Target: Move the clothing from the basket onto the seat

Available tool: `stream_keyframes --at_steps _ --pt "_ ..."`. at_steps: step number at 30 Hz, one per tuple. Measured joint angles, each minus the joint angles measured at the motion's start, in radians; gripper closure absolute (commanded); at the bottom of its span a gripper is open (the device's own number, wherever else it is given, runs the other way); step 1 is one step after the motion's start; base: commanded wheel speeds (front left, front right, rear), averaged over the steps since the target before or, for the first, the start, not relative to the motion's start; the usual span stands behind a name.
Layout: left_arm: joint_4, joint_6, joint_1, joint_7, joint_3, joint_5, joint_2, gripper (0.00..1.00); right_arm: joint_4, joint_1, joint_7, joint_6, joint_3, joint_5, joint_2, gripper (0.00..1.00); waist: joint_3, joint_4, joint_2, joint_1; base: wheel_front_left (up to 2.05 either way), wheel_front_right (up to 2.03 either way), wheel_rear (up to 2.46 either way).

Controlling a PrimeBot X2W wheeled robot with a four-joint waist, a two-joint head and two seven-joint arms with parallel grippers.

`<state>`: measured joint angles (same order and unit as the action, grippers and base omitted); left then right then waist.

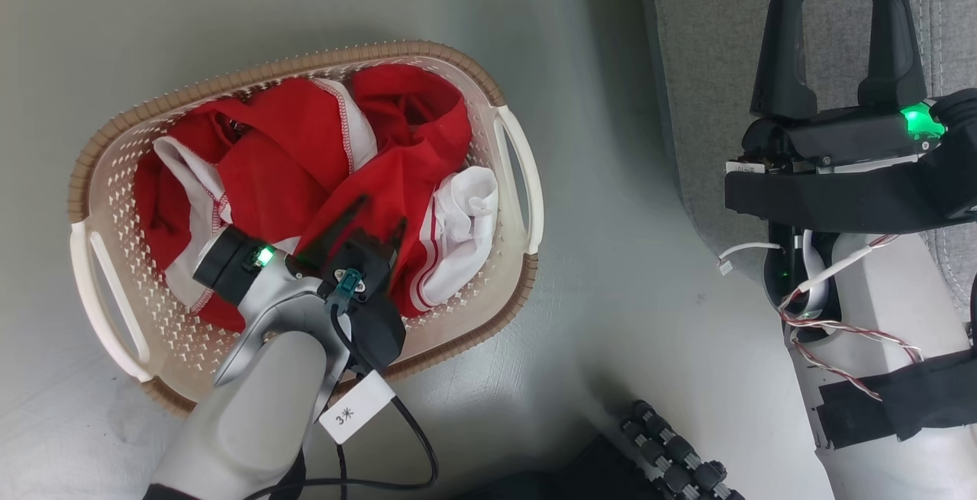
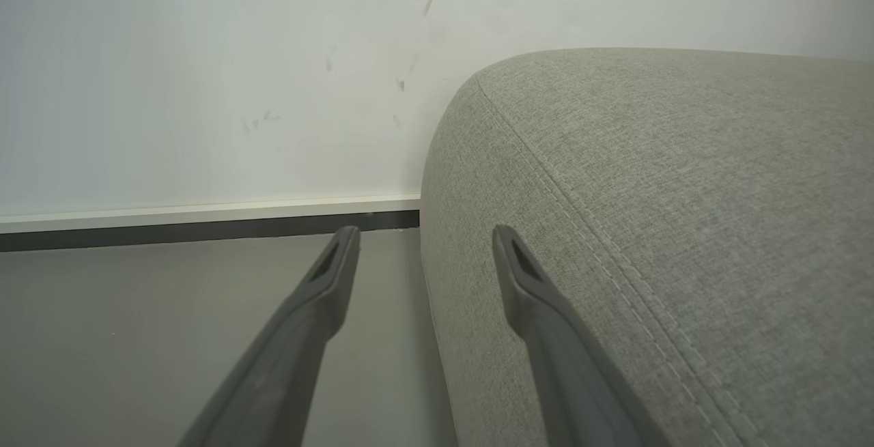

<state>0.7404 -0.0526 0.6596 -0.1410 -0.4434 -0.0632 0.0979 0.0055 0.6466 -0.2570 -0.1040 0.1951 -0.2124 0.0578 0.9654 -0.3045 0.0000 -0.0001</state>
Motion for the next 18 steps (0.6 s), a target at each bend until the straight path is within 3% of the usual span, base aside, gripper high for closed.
stream_keyframes --at_steps 18 --pt "0.054 -0.011 0.015 -0.067 -0.019 0.040 -0.031 1.00 0.081 -0.001 0.000 0.000 -0.024 0.001 -0.002 0.00 -0.075 0.038 0.0000 0.0000 0.00 0.00 0.00"
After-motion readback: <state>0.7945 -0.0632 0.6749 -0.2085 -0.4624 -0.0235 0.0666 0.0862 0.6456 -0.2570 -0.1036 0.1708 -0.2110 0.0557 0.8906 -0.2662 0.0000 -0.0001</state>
